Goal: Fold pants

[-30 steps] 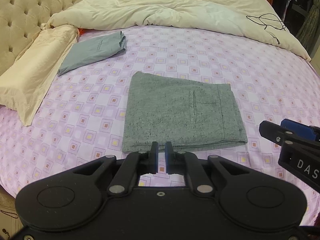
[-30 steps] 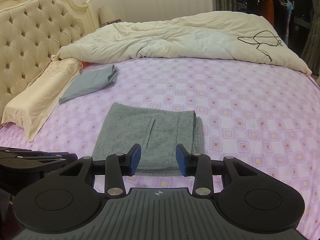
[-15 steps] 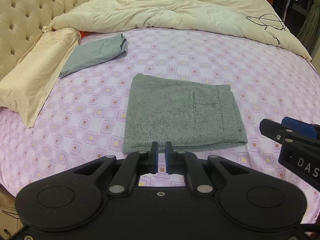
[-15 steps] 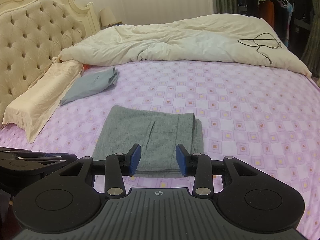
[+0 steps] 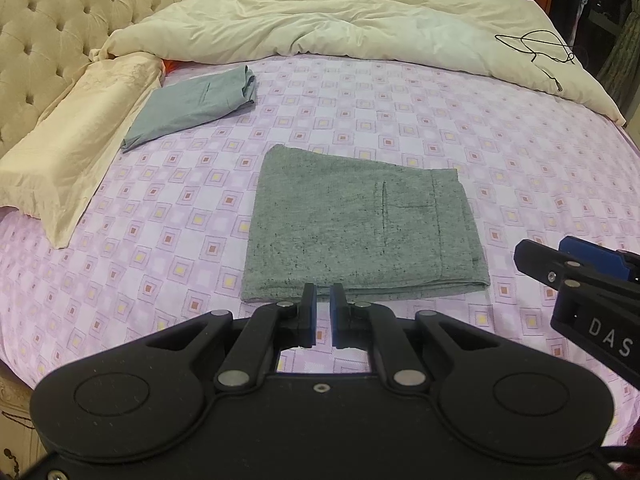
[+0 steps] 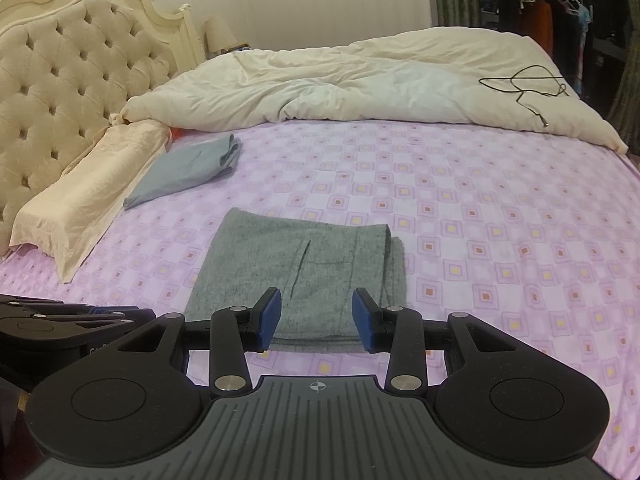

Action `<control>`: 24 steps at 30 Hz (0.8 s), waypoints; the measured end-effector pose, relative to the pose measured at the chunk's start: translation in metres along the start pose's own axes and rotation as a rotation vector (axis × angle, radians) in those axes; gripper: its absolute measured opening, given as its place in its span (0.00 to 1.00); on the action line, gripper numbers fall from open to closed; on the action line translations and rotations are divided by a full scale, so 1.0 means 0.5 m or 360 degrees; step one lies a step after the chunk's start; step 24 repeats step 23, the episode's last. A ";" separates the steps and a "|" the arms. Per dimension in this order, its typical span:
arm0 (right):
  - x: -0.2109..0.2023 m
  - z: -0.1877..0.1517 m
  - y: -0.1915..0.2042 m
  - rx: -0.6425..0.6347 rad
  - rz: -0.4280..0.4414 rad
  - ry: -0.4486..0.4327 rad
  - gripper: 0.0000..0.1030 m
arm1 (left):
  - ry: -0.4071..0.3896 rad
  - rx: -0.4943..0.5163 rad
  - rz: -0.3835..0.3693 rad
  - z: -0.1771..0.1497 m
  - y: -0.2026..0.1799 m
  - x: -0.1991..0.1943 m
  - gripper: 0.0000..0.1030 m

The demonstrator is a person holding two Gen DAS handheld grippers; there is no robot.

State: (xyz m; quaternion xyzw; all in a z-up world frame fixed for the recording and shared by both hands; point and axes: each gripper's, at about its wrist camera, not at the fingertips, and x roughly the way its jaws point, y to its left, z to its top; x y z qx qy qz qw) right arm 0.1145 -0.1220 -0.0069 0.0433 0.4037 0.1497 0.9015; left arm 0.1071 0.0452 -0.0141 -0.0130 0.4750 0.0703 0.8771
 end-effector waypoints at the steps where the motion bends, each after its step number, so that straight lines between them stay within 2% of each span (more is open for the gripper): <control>1: 0.000 0.000 -0.001 -0.0001 0.0005 -0.0001 0.37 | -0.0001 0.0001 0.0002 -0.001 -0.001 -0.001 0.12; 24: 0.002 -0.009 -0.022 0.0027 0.0033 0.0001 0.37 | -0.0022 0.0002 0.0027 -0.005 -0.023 -0.012 0.13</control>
